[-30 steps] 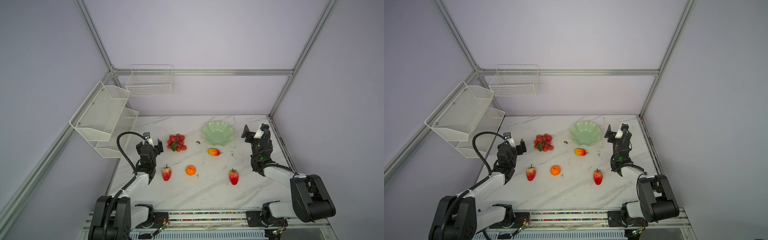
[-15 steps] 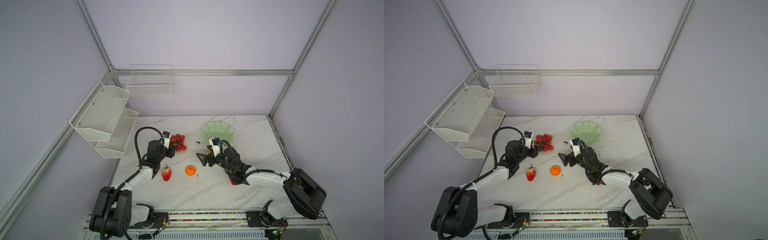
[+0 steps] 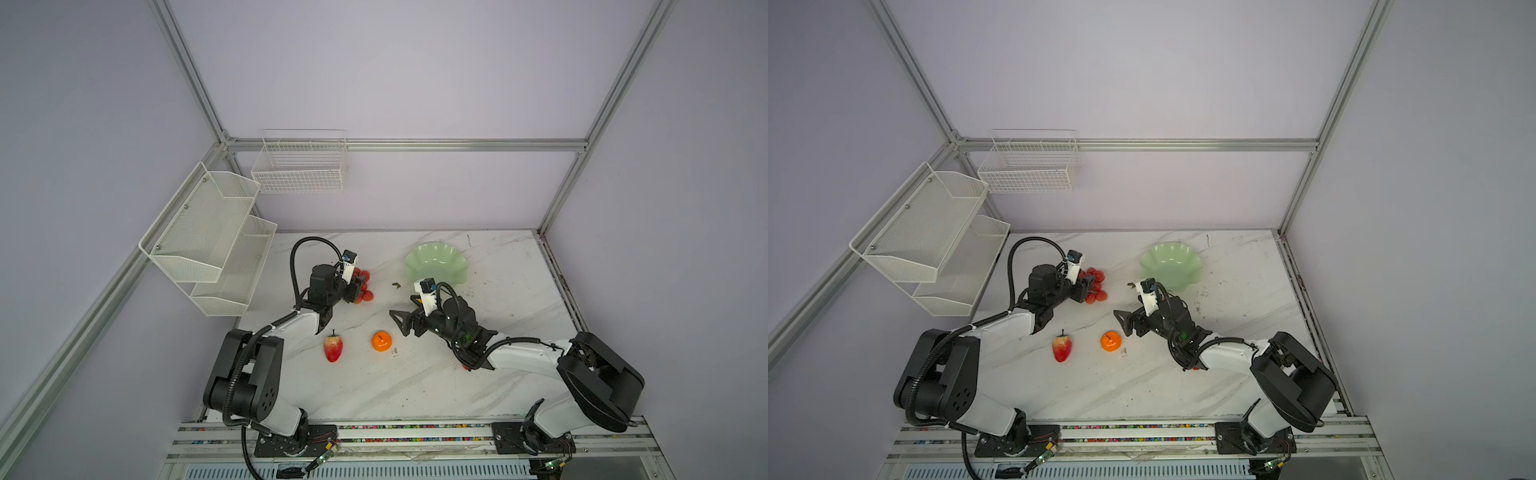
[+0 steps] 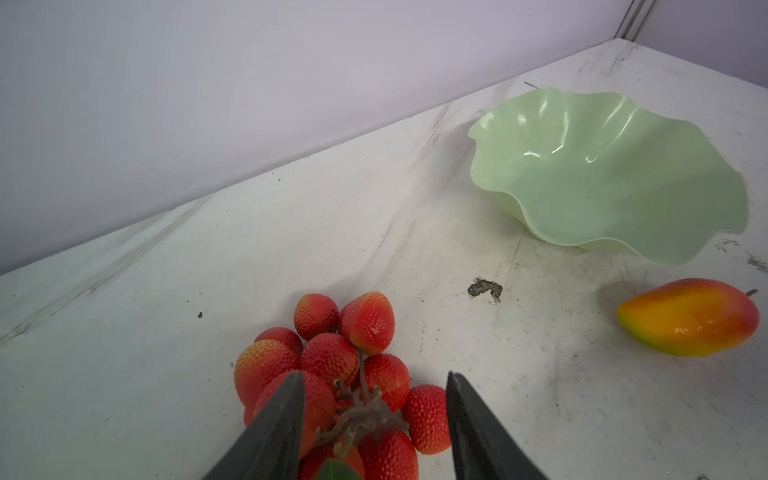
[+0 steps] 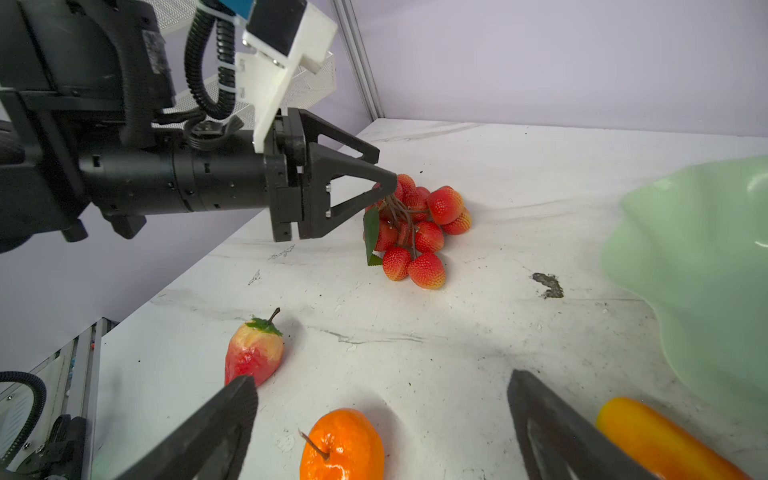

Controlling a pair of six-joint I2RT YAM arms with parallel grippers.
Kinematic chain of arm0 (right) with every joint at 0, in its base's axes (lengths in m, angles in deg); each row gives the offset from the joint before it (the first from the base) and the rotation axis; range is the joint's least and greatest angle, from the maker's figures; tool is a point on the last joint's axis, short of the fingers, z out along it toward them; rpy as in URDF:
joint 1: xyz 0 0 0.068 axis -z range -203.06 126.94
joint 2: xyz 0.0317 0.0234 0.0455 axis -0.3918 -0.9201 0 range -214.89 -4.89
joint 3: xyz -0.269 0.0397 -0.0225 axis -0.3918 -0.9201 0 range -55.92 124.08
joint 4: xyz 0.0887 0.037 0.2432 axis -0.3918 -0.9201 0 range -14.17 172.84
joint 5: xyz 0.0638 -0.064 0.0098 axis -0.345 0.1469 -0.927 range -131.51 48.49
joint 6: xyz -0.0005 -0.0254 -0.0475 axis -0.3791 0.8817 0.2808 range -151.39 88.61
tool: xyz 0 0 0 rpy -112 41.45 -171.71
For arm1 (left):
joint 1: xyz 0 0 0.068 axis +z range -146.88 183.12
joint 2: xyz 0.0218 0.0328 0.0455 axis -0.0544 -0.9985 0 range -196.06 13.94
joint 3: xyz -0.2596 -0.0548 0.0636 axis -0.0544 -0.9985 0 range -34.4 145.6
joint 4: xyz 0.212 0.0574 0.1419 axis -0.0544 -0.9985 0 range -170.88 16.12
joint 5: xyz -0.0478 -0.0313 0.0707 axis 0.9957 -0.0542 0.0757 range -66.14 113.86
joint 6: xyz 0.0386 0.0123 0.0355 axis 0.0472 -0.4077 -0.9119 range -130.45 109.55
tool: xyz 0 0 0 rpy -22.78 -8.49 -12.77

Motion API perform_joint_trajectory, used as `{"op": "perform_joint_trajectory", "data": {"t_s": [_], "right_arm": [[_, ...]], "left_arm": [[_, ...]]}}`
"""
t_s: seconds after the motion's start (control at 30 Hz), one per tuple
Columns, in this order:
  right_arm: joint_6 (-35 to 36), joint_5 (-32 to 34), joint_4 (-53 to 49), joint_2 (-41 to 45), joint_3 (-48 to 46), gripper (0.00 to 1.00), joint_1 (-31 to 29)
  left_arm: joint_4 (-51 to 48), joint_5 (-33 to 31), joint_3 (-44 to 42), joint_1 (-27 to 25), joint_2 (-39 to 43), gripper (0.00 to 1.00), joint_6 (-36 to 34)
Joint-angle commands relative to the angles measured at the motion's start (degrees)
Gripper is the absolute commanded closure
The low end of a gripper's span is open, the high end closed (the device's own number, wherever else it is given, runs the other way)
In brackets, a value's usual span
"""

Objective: Place and organize the fake fruits in the fruit bowl
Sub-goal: 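Grasp the strawberry bunch stem with the left gripper and lift it, then carry the strawberry bunch over the green bowl and release it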

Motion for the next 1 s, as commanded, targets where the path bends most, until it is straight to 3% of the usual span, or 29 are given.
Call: {"op": "perform_joint_trajectory", "data": {"t_s": [0.0, 0.13, 0.37, 0.53, 0.67, 0.97], "right_arm": [[0.93, 0.00, 1.64, 1.09, -0.91, 0.03, -0.23], [2.31, 0.41, -0.26, 1.63, -0.38, 0.03, -0.24], [2.80, 3.87, -1.62, 6.67, -1.77, 0.03, -0.18], [-0.19, 7.63, -3.30, 11.78, -3.02, 0.03, 0.19], [-1.98, 9.03, -11.26, 15.13, -1.55, 0.03, 1.97], [-6.06, 10.20, -18.91, 27.18, -5.65, 0.03, 7.59]], "left_arm": [[1.35, -2.42, 6.32, -0.37, -1.58, 0.48, -2.09], [0.31, -2.45, 7.61, -0.47, -3.28, 0.57, -2.21], [-0.36, -1.78, 7.81, -0.65, -1.72, 0.87, -2.05], [-1.14, -3.65, 8.18, -1.04, 1.90, 0.95, -1.95], [-2.42, -3.77, 10.74, -2.85, 4.95, 0.99, -1.90], [-6.73, -4.69, 25.81, -11.11, 2.24, 1.00, -1.53]]}}
